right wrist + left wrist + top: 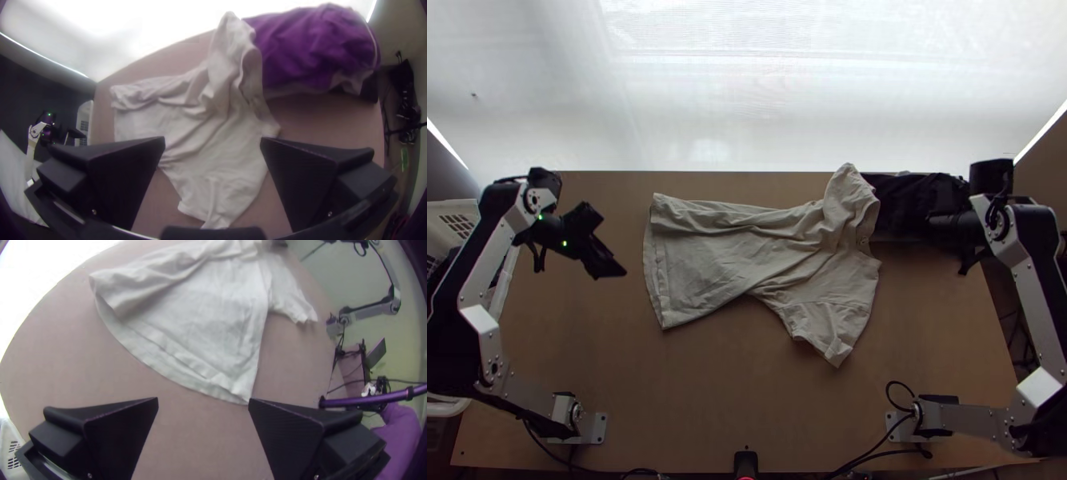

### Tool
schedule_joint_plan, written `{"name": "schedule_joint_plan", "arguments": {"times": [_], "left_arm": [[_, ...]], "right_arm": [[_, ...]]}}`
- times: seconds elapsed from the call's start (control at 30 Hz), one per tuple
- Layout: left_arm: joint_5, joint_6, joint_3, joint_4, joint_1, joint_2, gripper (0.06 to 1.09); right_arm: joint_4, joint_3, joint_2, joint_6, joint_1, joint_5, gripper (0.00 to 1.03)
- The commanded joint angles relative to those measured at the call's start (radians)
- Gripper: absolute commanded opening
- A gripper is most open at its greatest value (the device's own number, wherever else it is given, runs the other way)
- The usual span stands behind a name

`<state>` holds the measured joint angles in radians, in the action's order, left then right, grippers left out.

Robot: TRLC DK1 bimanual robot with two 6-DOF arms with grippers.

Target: Fold the t-shirt

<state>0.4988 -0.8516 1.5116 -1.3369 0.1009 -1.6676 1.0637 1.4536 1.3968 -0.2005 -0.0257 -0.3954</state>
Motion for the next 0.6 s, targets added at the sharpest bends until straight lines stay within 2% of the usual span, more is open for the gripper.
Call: {"name": "schedule_joint_plan", "arguments": {"times": [0.0,0.13,0.3,0.5,0.57], "left_arm": [[-0.097,-0.170,-0.269,-0.007,0.006,0.144,1.04],[-0.097,-0.224,-0.295,-0.039,-0.007,0.174,1.04],[-0.101,-0.239,-0.286,-0.045,-0.012,0.183,1.04],[-0.109,-0.230,-0.275,-0.045,-0.035,0.181,1.04],[-0.111,-0.222,-0.272,-0.045,-0.041,0.180,1.04]], "right_arm": [[0.124,-0.236,-0.074,0.015,-0.025,-0.008,0.96],[0.191,-0.371,-0.070,0.035,-0.072,-0.020,0.96],[0.190,-0.490,-0.073,0.098,-0.149,-0.145,0.96],[0.058,-0.595,-0.073,0.102,-0.108,-0.180,0.95],[0.025,-0.616,-0.067,0.093,-0.089,-0.180,0.87]]}}
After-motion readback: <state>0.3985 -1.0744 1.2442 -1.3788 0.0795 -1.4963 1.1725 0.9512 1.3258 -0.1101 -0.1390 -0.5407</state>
